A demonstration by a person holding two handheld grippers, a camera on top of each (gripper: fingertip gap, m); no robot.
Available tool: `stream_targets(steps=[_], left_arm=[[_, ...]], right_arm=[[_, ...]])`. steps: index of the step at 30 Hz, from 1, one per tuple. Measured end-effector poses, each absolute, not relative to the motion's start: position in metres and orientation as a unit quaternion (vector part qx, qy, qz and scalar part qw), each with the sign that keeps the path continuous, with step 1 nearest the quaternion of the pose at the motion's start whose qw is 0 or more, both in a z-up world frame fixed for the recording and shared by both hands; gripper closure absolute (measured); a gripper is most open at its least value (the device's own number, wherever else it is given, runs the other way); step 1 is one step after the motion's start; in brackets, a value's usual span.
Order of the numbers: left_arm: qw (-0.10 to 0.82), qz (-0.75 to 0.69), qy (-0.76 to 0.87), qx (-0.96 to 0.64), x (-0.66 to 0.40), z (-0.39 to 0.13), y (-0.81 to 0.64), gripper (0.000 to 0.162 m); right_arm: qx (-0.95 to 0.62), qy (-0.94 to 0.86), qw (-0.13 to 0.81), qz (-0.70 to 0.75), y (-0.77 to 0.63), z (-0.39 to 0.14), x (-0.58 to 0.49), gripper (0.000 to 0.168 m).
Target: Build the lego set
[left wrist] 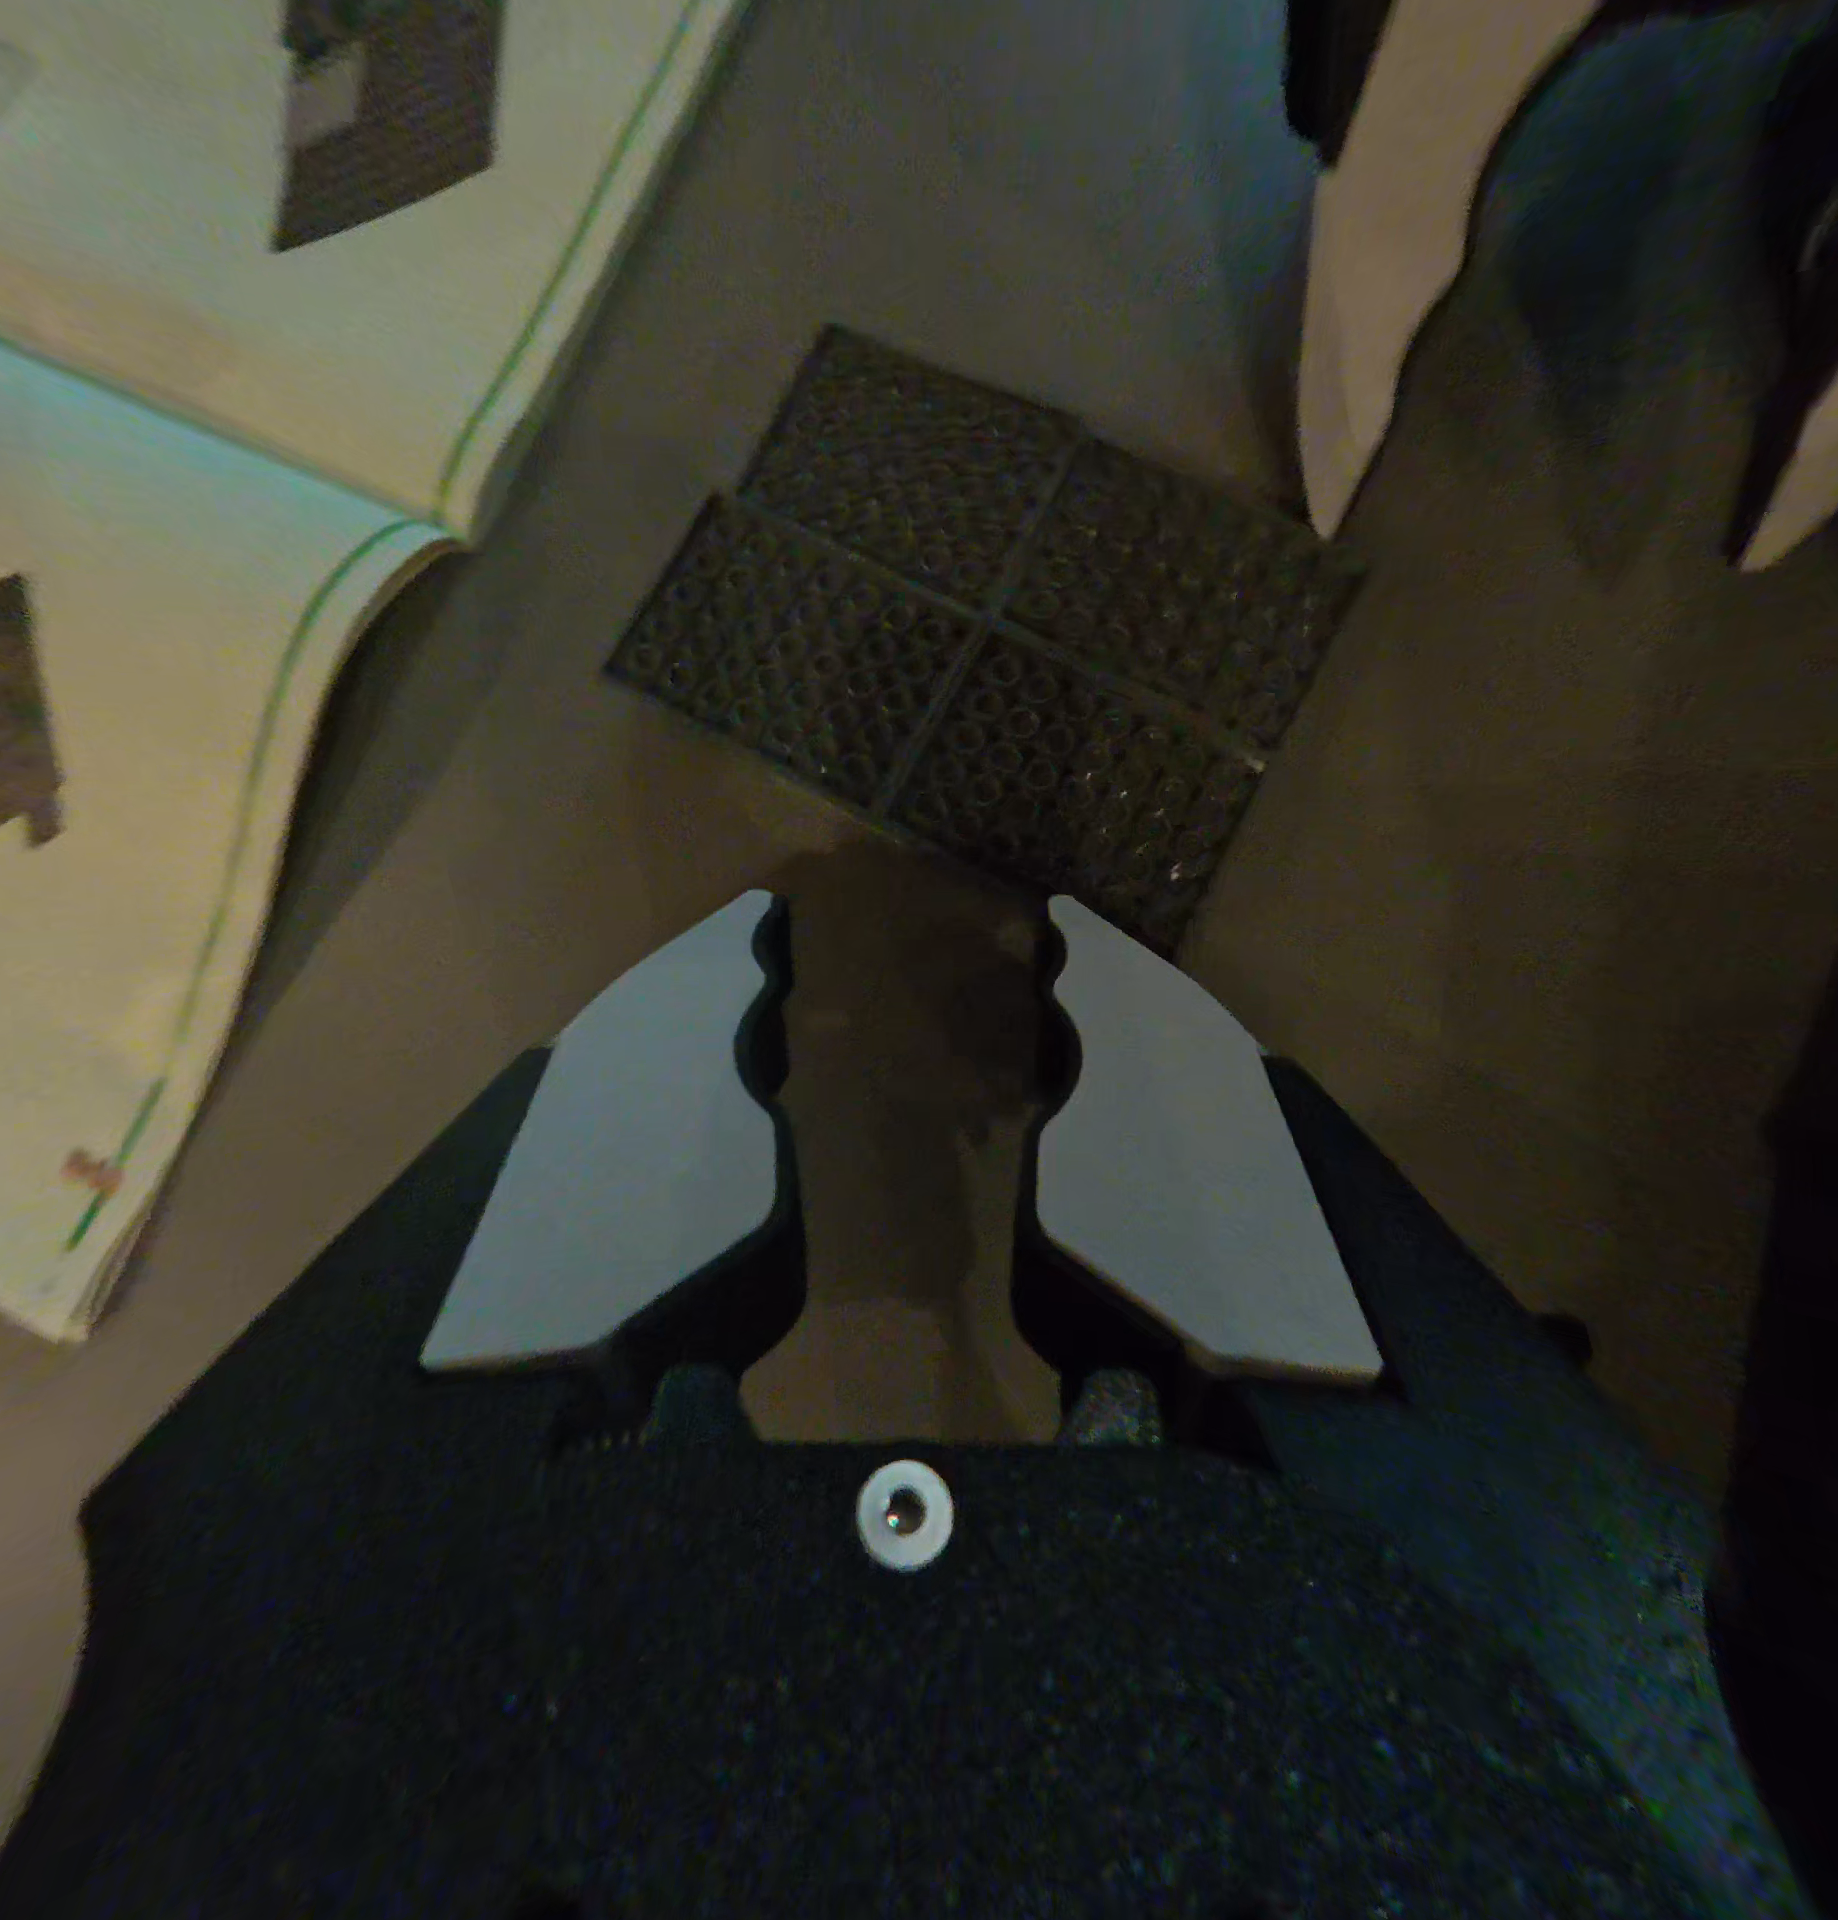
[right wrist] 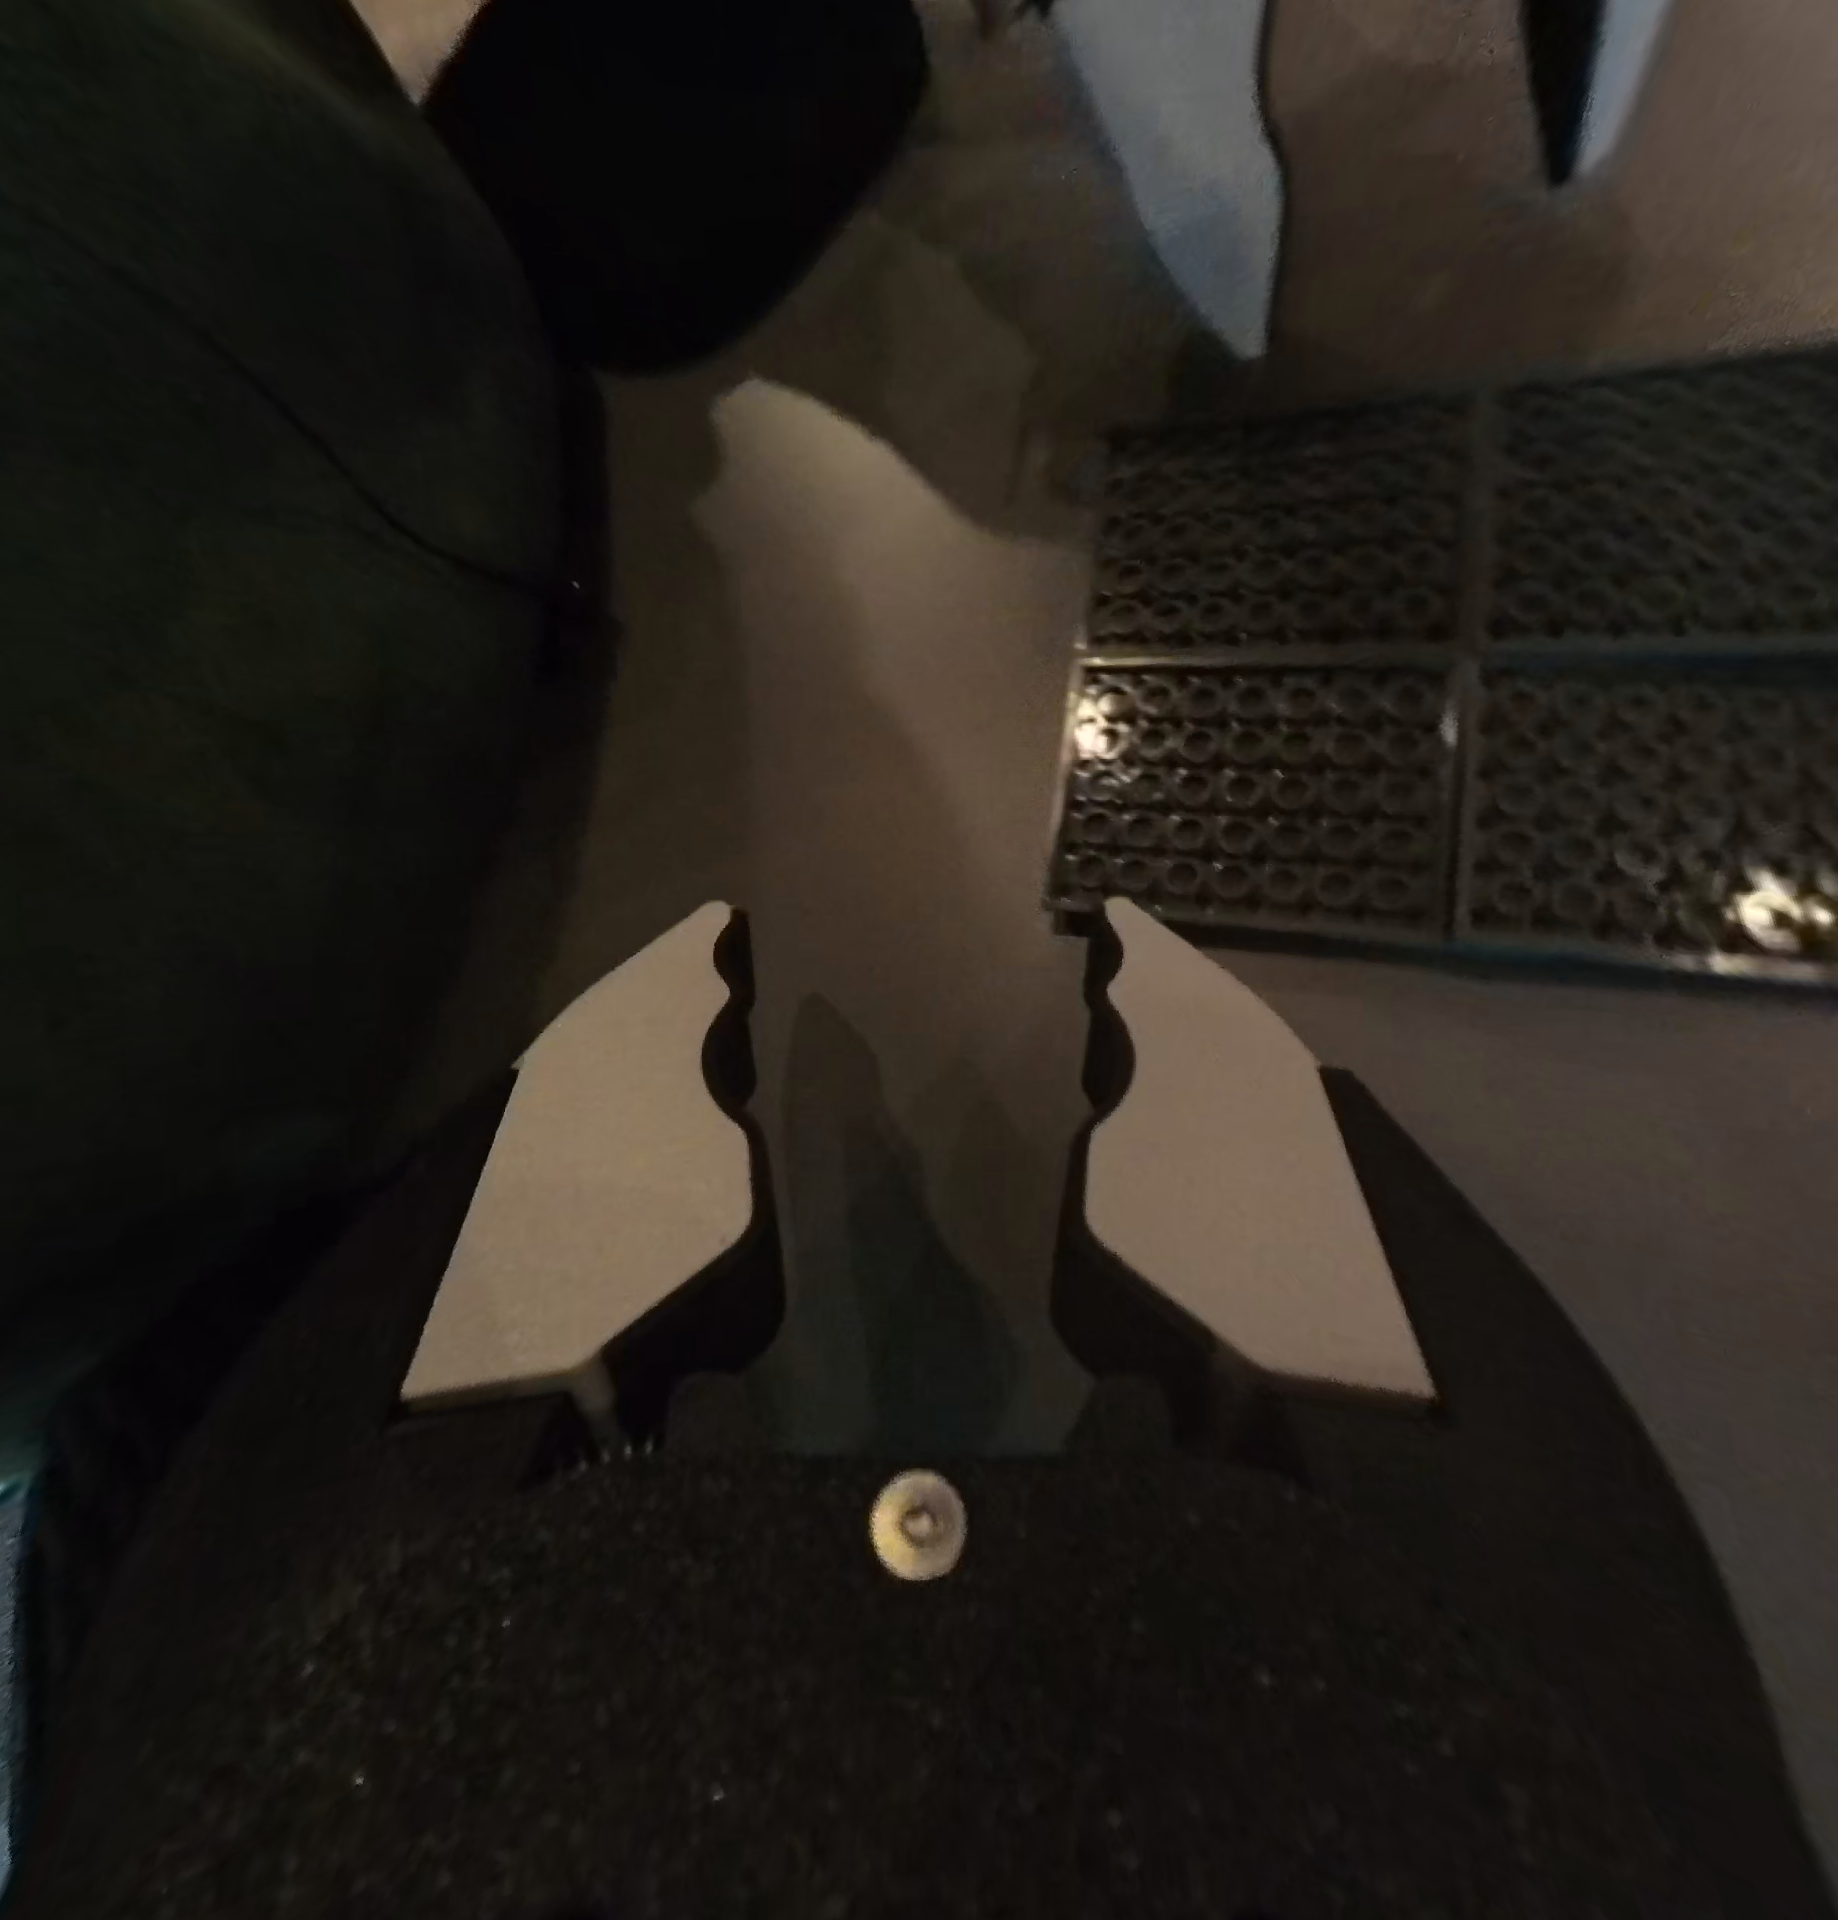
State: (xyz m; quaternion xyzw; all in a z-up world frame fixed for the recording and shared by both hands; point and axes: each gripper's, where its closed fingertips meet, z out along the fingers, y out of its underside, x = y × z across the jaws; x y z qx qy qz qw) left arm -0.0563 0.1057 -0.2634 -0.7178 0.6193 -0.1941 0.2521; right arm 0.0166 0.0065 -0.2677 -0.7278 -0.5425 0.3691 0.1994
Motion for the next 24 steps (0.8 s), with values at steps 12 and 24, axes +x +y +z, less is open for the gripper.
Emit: stream_targets(steps=[12, 24], left_arm=[[0.252, -0.205, 0.635, -0.701, -0.063, -0.266, 0.063, 0.119], [0.253, -0.164, 0.636, -0.711, -0.084, -0.273, 0.108, 0.119]], right_arm=[[-0.699, -0.571, 0.198, 0.382, -0.002, -0.268, -0.025, 0.107], [-0.719, -0.522, 0.297, 0.349, 0.063, -0.236, -0.001, 0.107]])
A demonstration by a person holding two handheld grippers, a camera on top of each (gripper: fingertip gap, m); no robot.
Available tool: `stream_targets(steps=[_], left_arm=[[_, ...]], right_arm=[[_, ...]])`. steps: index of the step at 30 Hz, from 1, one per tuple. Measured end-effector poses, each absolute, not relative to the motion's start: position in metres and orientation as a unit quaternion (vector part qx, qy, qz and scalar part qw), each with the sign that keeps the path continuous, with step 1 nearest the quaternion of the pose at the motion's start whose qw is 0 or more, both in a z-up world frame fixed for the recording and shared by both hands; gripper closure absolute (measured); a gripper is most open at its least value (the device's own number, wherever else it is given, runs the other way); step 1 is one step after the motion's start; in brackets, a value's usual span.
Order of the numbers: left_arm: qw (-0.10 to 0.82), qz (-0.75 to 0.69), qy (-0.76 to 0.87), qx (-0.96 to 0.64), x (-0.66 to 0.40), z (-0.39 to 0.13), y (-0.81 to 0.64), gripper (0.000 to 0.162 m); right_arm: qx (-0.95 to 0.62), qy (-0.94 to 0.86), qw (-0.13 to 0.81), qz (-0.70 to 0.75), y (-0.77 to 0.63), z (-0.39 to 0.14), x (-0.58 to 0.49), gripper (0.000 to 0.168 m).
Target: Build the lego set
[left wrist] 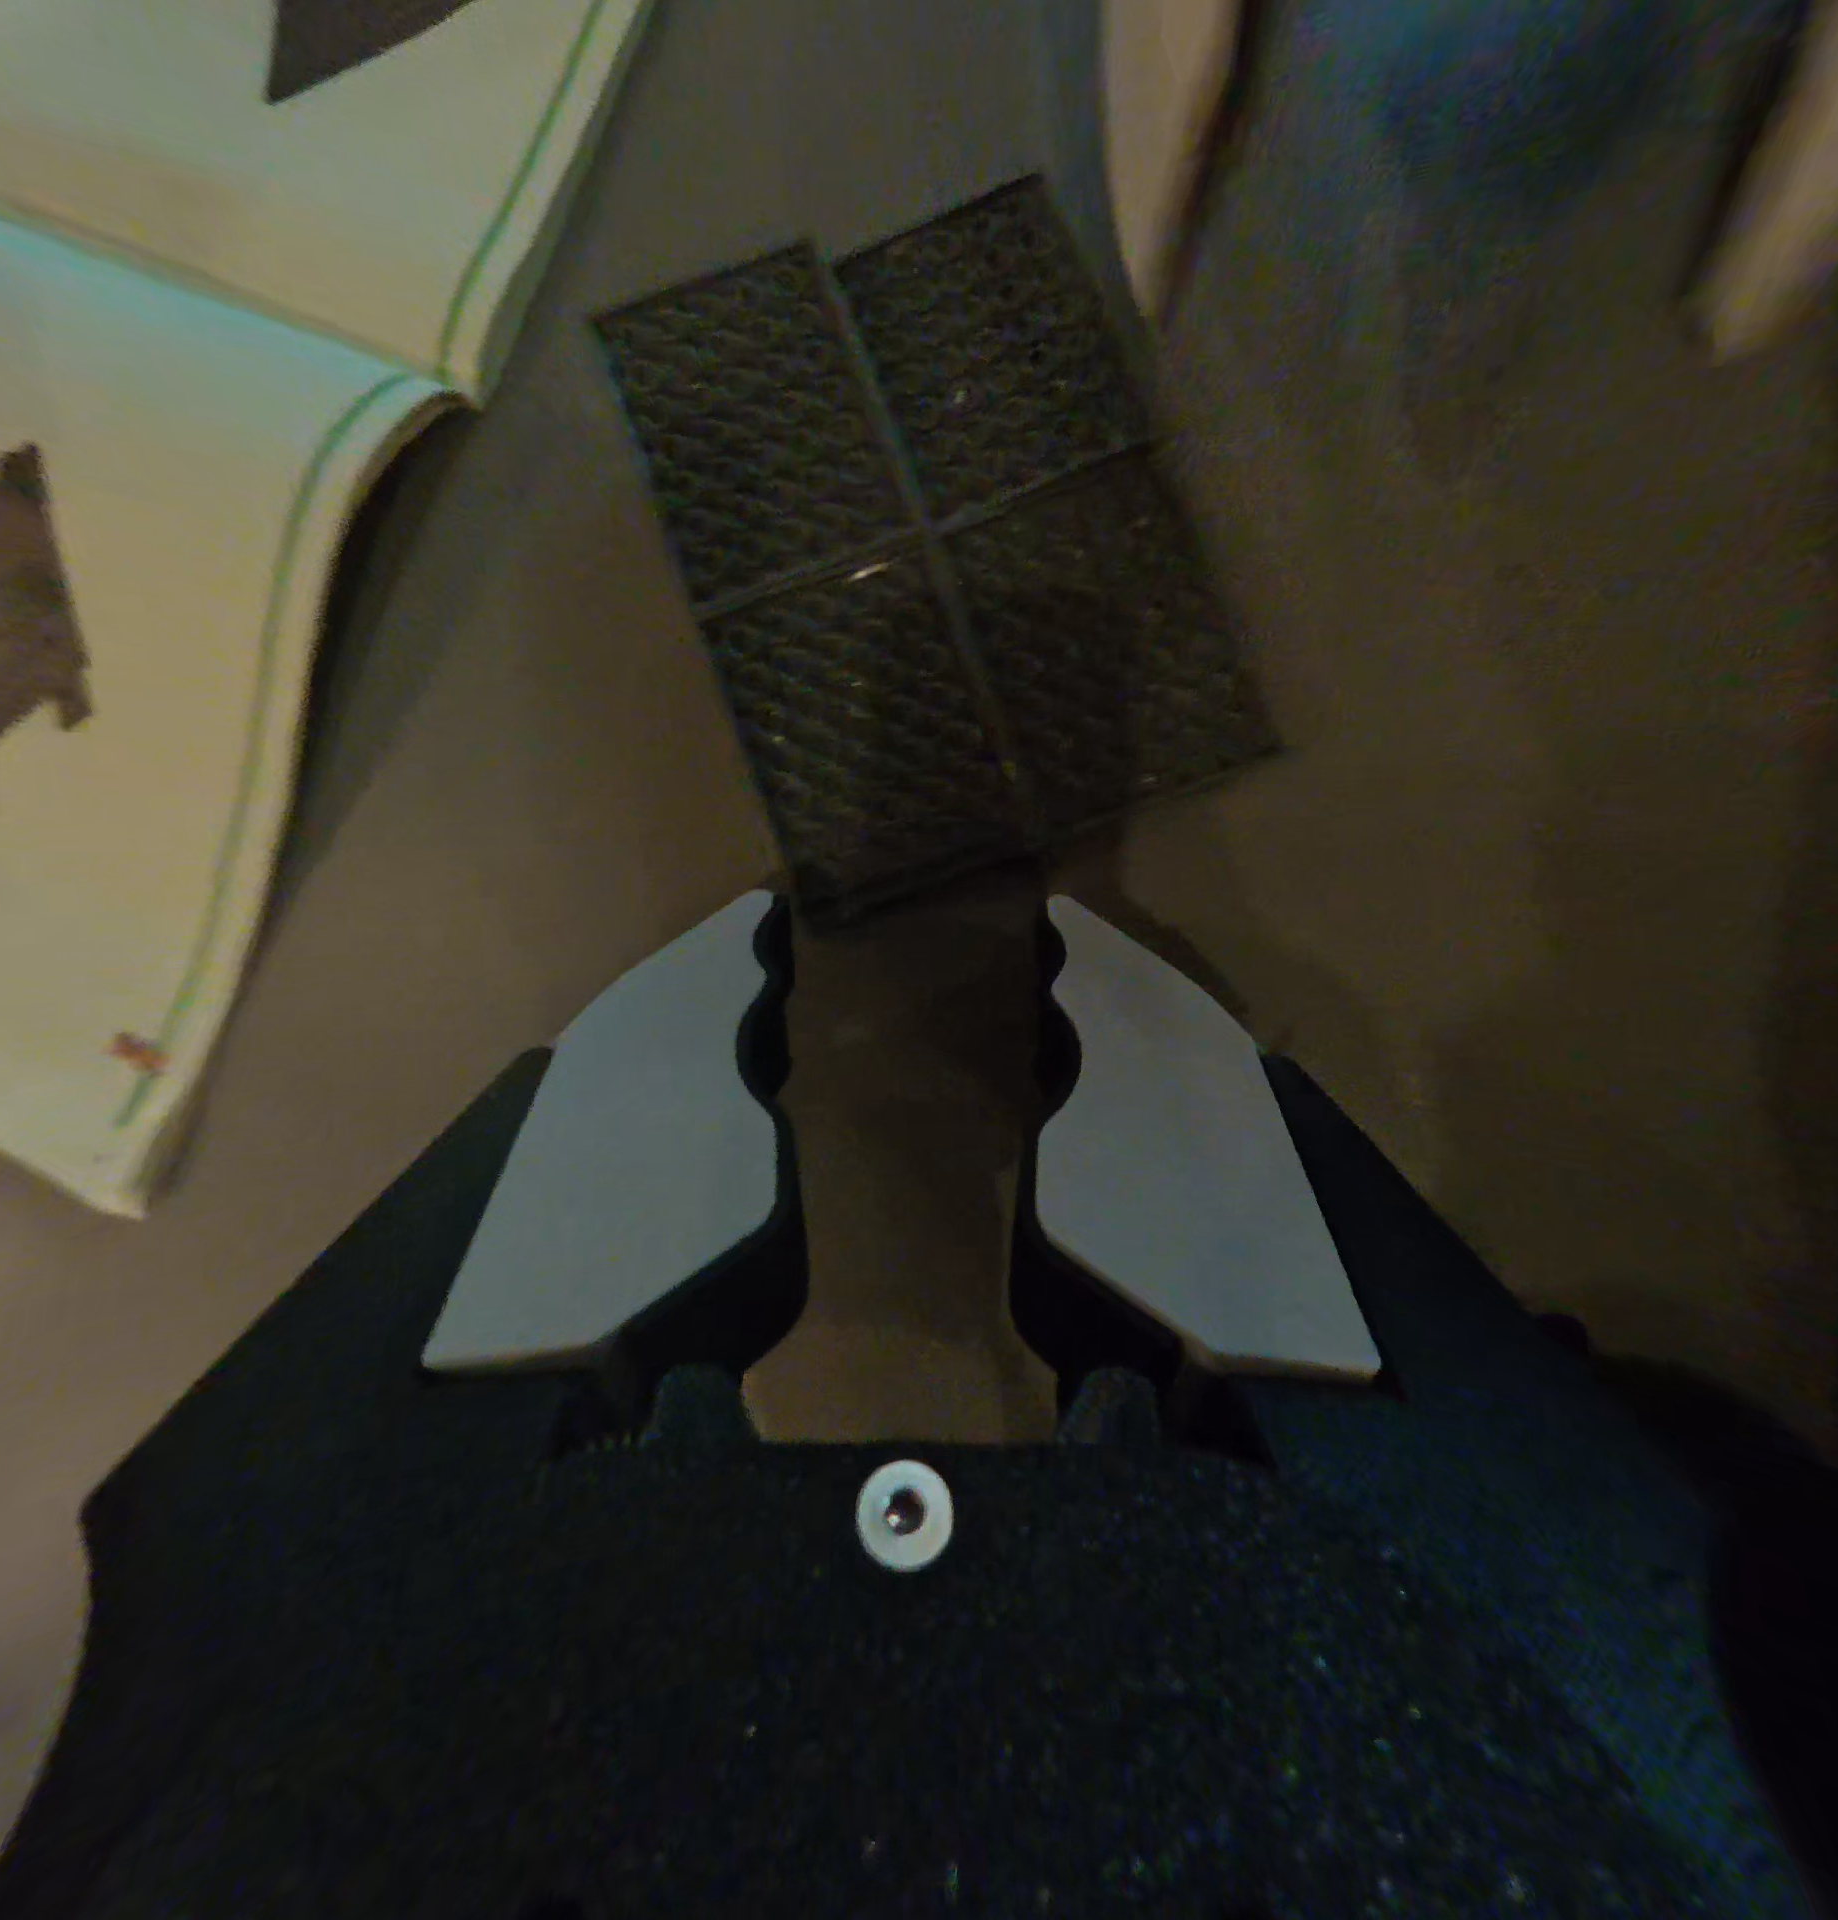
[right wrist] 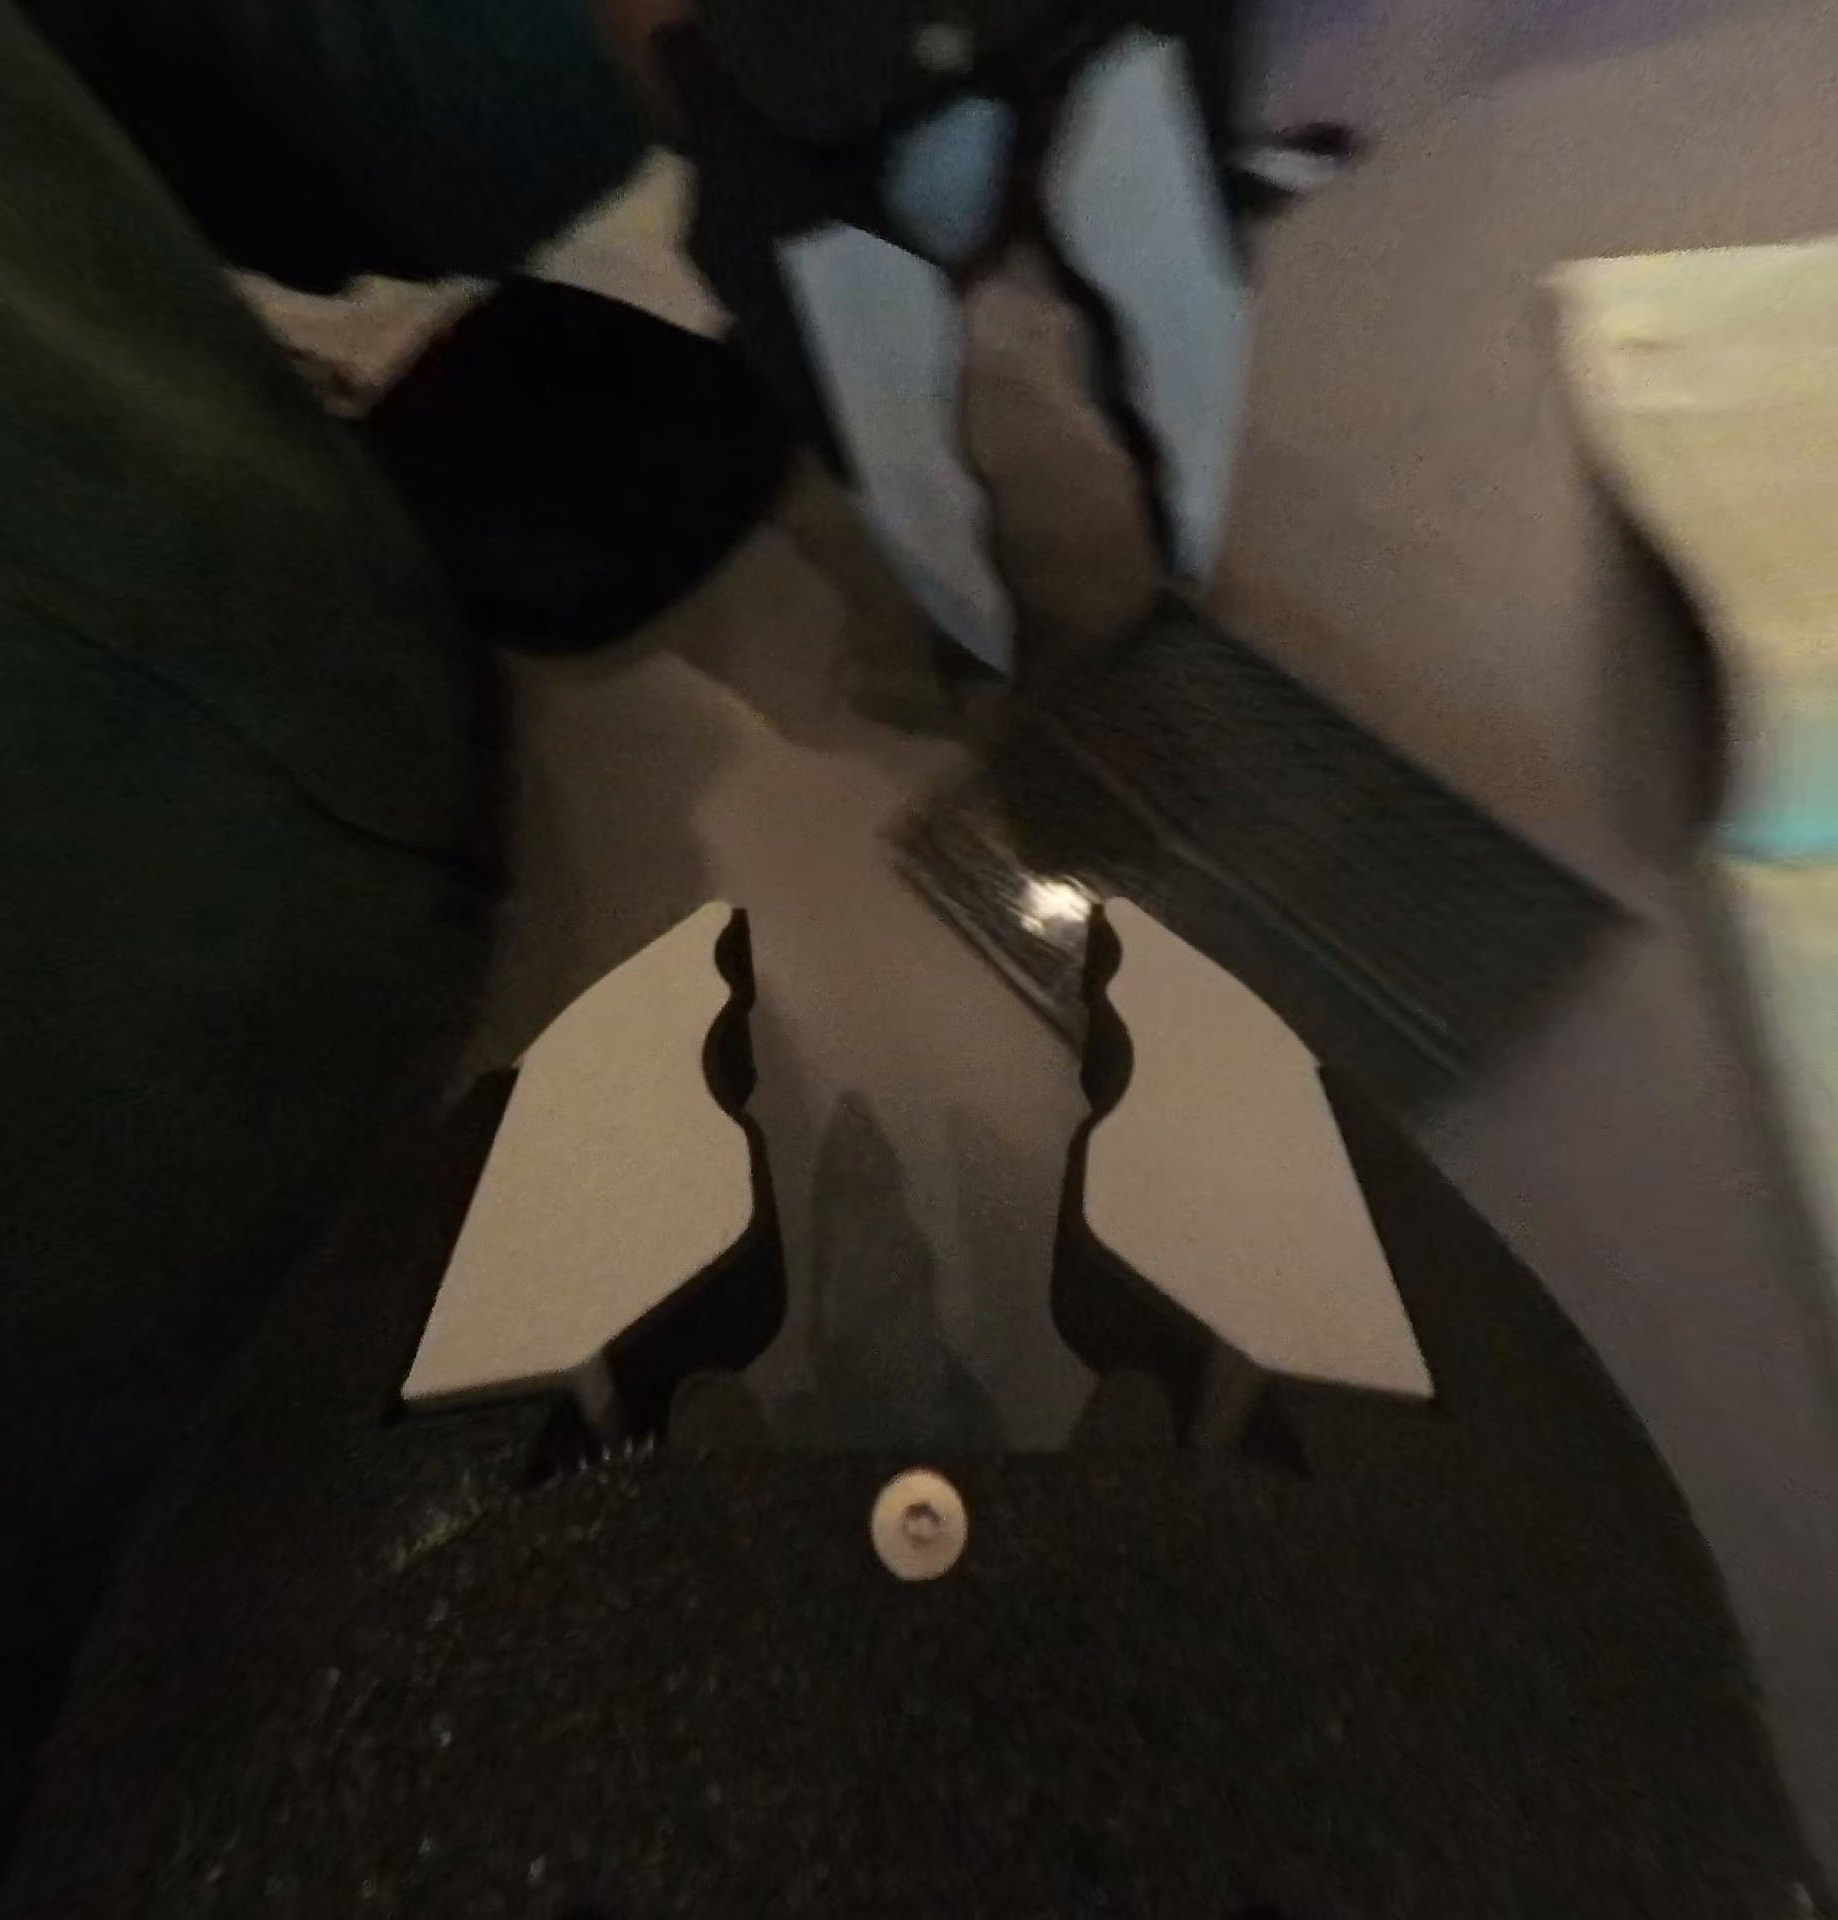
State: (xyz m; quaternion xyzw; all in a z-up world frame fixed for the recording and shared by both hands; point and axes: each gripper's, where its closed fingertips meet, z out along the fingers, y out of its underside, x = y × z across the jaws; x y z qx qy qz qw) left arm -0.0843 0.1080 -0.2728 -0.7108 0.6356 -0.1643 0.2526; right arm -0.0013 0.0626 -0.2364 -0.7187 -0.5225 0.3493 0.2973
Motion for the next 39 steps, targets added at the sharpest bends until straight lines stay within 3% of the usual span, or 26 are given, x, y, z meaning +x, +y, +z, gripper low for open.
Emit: stream_targets(steps=[10, 15, 19, 22, 28, 36, 39], left_arm=[[0.255, -0.133, 0.655, -0.699, -0.083, -0.274, 0.14, 0.119], [0.273, -0.131, 0.655, -0.692, -0.087, -0.257, 0.153, 0.12], [0.259, -0.206, 0.647, -0.687, -0.063, -0.249, 0.141, 0.12], [0.231, -0.265, 0.626, -0.696, -0.045, -0.251, 0.141, 0.12], [0.182, -0.328, 0.62, -0.689, -0.023, -0.253, 0.132, 0.123], [0.148, -0.293, 0.604, -0.726, -0.019, -0.267, 0.149, 0.112], [0.08, -0.329, 0.579, -0.742, -0.021, -0.27, 0.149, 0.108]], right_arm=[[-0.784, -0.48, 0.242, 0.31, 0.116, -0.267, 0.056, 0.108], [-0.723, -0.563, 0.316, 0.245, 0.11, -0.263, 0.041, 0.109], [-0.637, -0.659, 0.379, 0.125, 0.102, -0.265, 0.024, 0.108], [-0.579, -0.701, 0.414, 0.04, 0.097, -0.268, 0.019, 0.116], [-0.636, -0.649, 0.411, 0.074, 0.08, -0.272, 0.025, 0.116], [-0.693, -0.592, 0.384, 0.145, 0.061, -0.272, 0.033, 0.115], [-0.694, -0.585, 0.386, 0.163, 0.058, -0.267, 0.03, 0.115]])
